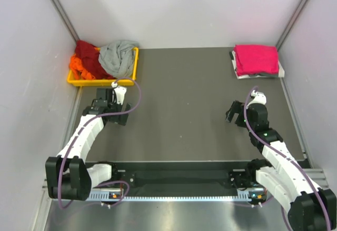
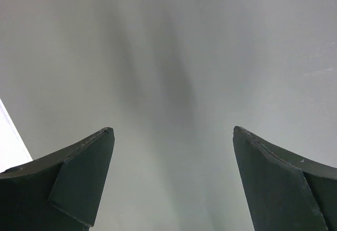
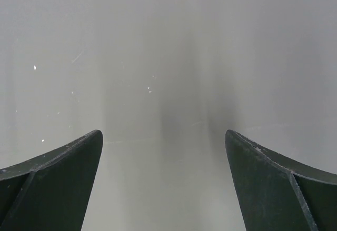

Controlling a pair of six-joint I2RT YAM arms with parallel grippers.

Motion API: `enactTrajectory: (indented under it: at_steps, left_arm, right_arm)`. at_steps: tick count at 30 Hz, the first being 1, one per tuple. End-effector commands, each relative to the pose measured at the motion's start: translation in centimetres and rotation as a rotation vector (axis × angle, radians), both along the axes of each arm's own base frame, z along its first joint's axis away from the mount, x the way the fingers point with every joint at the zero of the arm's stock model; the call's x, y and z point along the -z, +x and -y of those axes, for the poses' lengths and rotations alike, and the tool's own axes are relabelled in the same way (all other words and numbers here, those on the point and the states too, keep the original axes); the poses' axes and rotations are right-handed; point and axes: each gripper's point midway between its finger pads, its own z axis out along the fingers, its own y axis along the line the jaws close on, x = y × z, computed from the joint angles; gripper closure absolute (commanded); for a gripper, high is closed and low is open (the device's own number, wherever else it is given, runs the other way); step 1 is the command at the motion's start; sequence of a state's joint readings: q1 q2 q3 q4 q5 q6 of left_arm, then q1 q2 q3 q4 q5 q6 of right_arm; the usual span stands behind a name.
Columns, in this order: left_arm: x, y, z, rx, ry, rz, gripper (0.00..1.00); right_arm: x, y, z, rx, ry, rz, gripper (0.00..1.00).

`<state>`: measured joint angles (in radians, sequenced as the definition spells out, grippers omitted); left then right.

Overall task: Fold and stack the t-shirts
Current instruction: Grab the tshirt from the pile

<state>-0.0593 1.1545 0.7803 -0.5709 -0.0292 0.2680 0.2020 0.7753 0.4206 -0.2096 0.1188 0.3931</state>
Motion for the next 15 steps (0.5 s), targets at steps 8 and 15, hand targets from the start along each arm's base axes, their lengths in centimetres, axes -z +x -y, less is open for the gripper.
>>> enactTrajectory:
  at_steps: [8,15]
  left_arm:
    - [-0.7,0.8,-0.1,-0.012,-0.006,0.045,0.01]
    - [-2.6,2.2,1.2,-0.045,-0.108,0.104,0.01]
  right_arm:
    - [-2.4,1.2,0.4,0.014,-0.001,0.067,0.0]
    - [-2.8,1.3,0.1,0.007,0.016,0.084,0.0]
